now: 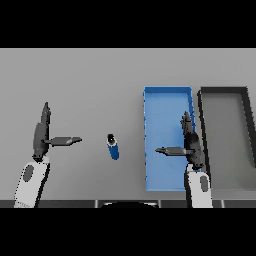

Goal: Pick up the blue pipe and place it into the blue bin.

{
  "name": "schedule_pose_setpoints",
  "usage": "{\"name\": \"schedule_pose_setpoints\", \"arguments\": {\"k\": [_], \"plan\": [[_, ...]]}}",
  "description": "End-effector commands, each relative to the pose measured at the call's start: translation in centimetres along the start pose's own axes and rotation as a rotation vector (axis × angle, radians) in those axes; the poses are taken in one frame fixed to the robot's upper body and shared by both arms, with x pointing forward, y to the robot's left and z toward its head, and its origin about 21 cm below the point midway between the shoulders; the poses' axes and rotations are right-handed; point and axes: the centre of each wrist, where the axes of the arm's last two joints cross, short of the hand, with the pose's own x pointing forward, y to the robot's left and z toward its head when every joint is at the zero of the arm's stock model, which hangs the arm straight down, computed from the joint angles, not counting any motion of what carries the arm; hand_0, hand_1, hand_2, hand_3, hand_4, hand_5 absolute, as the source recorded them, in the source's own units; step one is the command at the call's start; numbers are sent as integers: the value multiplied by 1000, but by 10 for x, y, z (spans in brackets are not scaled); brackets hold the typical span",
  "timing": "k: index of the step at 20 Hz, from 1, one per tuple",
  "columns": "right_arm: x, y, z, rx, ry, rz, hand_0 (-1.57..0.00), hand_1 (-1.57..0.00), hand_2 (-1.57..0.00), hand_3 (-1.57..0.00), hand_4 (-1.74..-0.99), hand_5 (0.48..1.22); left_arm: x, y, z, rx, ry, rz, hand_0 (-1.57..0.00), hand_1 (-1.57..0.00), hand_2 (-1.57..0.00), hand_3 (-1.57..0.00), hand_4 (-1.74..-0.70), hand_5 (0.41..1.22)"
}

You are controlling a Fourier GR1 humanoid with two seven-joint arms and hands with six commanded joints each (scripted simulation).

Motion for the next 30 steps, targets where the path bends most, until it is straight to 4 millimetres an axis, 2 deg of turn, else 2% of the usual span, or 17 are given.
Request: {"name": "schedule_pose_setpoints", "arguments": {"k": [1,6,7,9,13,18,23,26,28,30], "plan": [[0,0,0,-1,1,0,1,1,1,1,-1205,629,0,0,0,0,-4,1,1,1,1,1,-966,593],[3,-5,-3,-2,2,1,1,1,1,1,-1205,629,2,-5,-5,1,-6,1,1,1,1,1,-966,593],[6,-18,7,35,-84,143,1,1,1,1,-1205,629,-4,9,2,-115,-44,-72,1,1,1,1,-966,593],[9,-25,21,72,-137,277,1,1,1,1,-1197,627,-13,27,7,-234,-61,-146,1,1,1,1,-960,590],[14,-23,21,94,-131,306,1,1,1,1,-1206,625,-15,35,11,-306,-84,-160,1,1,1,1,-960,594],[16,-25,22,106,-126,321,1,1,1,1,-1180,617,-1,35,23,-483,-83,-170,1,1,1,1,-1007,561],[17,-25,21,109,-117,340,1,1,1,1,-1164,617,-1,-4,39,-681,-26,-166,1,1,1,1,-1113,497],[16,-22,22,113,-114,314,1,1,1,1,-1189,619,-4,-23,50,-744,-21,-185,1,1,1,1,-1137,464],[20,-22,20,105,-119,310,1,1,1,1,-1197,615,-5,-38,50,-780,-23,-180,1,1,1,1,-1139,450],[17,-21,19,110,-111,306,1,1,1,1,-1213,625,-7,-56,49,-788,-20,-163,1,1,1,1,-1146,451]]}}
